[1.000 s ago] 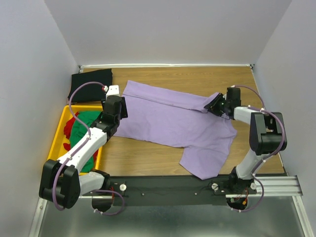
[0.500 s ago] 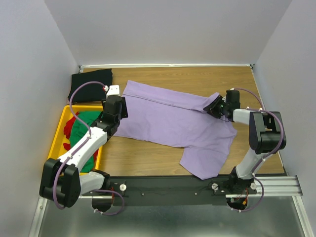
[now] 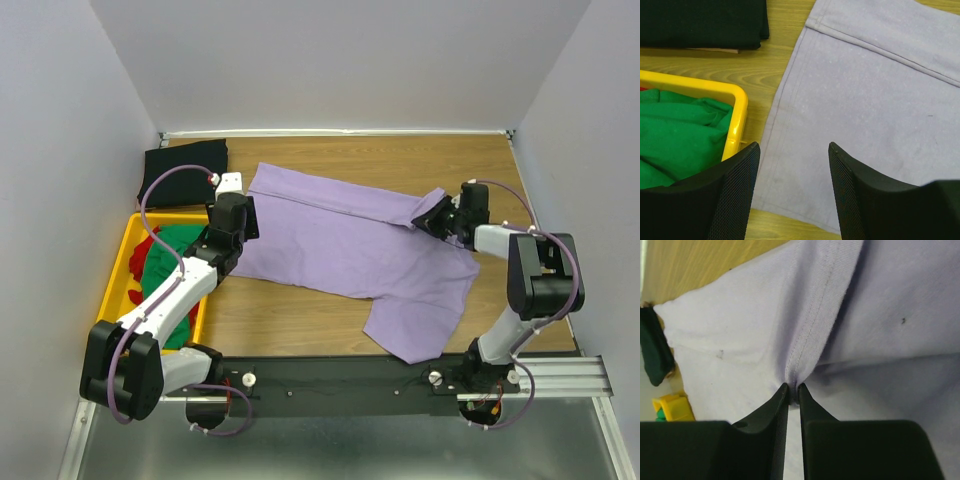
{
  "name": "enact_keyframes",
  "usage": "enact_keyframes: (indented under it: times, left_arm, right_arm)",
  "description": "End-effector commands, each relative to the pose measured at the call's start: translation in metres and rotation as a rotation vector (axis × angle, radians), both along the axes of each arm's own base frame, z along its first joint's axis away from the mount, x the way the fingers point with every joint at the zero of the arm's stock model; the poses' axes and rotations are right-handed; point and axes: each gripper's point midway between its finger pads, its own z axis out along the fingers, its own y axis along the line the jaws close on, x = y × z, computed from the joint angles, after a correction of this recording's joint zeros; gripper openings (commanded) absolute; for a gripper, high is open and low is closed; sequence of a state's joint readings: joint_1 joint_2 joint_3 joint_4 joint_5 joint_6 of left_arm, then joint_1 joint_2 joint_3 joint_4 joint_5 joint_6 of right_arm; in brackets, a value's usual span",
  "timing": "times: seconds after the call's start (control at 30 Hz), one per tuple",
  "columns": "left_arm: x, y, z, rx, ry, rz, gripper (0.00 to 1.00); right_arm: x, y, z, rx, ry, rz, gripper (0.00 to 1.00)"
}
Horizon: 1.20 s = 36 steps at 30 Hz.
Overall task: Fold and stack the t-shirts
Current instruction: Fold the tshirt
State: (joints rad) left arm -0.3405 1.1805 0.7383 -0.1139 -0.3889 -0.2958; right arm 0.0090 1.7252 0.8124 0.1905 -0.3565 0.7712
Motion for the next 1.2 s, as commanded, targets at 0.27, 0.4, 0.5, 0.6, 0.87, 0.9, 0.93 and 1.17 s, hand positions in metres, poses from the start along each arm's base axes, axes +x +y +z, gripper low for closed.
enact_keyframes:
  times: [0.27,0.4,0.5,0.6,0.87,0.9,0.93,1.17]
  left_arm:
    - [0.002,0.0,0.013,0.002,-0.03,-0.001,0.65]
    - [0.002,0.0,0.013,-0.001,-0.028,-0.002,0.65]
    - [0.002,0.0,0.012,0.001,-0.025,-0.007,0.65]
    - [0.002,-0.001,0.011,0.001,-0.02,-0.009,0.65]
    - [0.002,-0.001,0.008,0.003,-0.009,-0.01,0.65]
    - [0.001,-0.002,0.007,0.002,-0.007,-0.016,0.65]
    - [0.002,-0.003,0.008,-0.001,-0.009,-0.02,0.65]
    - [0.004,-0.041,0.013,-0.125,-0.001,-0.13,0.65]
  right_arm:
    - [-0.029,0.009,0.015,0.087,-0.003,0.003,0.17]
    - [-0.041,0.012,0.011,0.099,0.019,0.002,0.18]
    - [-0.049,0.021,0.005,0.099,0.041,0.023,0.23]
    - [-0.055,0.028,-0.002,0.081,0.066,0.043,0.27]
    - [-0.059,0.051,0.002,-0.049,0.067,0.147,0.38]
    - [-0.058,0.05,0.01,-0.064,0.048,0.152,0.38]
    - [-0.055,0.046,0.015,-0.088,0.034,0.151,0.38]
    - [-0.037,-0.029,0.051,-0.355,-0.015,0.023,0.4]
